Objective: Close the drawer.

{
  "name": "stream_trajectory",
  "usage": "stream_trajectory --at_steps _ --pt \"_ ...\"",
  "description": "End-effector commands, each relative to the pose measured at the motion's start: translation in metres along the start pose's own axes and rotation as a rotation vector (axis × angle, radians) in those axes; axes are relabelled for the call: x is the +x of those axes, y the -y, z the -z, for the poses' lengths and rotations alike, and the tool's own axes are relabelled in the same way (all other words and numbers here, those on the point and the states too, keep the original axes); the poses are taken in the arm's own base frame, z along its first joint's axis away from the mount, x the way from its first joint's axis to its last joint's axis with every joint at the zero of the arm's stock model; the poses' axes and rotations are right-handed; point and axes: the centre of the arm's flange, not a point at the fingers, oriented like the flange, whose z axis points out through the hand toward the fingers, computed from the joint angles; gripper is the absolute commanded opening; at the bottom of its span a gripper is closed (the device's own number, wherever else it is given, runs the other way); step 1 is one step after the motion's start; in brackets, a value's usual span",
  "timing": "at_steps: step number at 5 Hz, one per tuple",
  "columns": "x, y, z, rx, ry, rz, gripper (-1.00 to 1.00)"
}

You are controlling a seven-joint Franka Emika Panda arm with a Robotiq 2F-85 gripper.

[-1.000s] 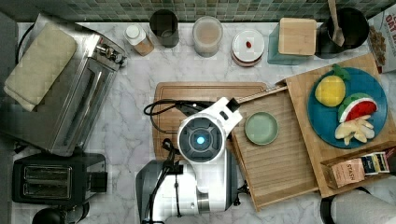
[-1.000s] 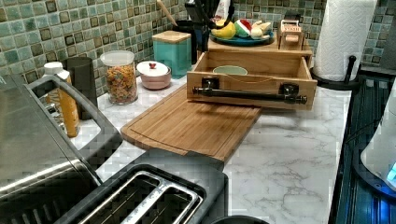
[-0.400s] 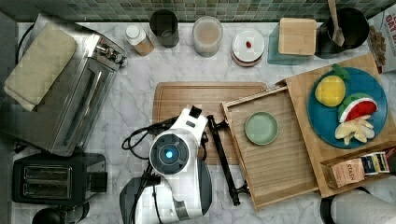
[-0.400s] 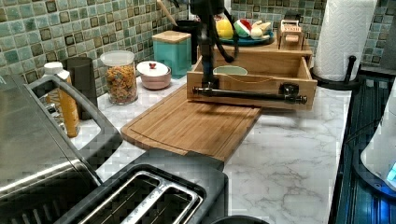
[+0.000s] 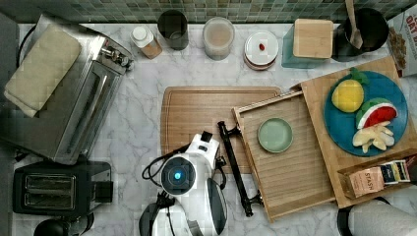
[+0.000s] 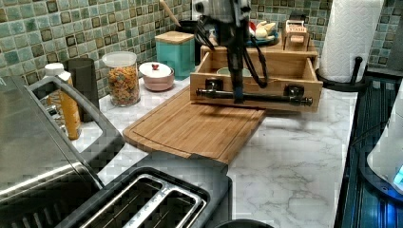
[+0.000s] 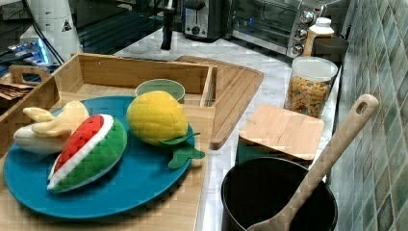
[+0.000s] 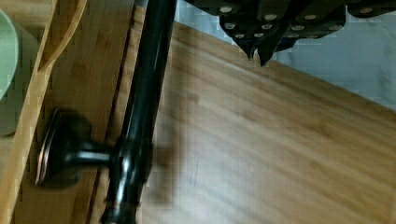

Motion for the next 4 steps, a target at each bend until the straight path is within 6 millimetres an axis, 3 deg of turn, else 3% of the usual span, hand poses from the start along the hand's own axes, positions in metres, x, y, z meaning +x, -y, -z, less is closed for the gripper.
stream_trajectory --at_steps 1,3,4 --pt "-0.031 0.001 -0.045 0.062 0.027 0.021 -1.0" --pt "-0.041 -0.012 -0.033 0.088 -0.049 -0.008 -1.0" --pt "-0.036 -0.027 -0.034 0.094 -0.039 -0.01 -1.0"
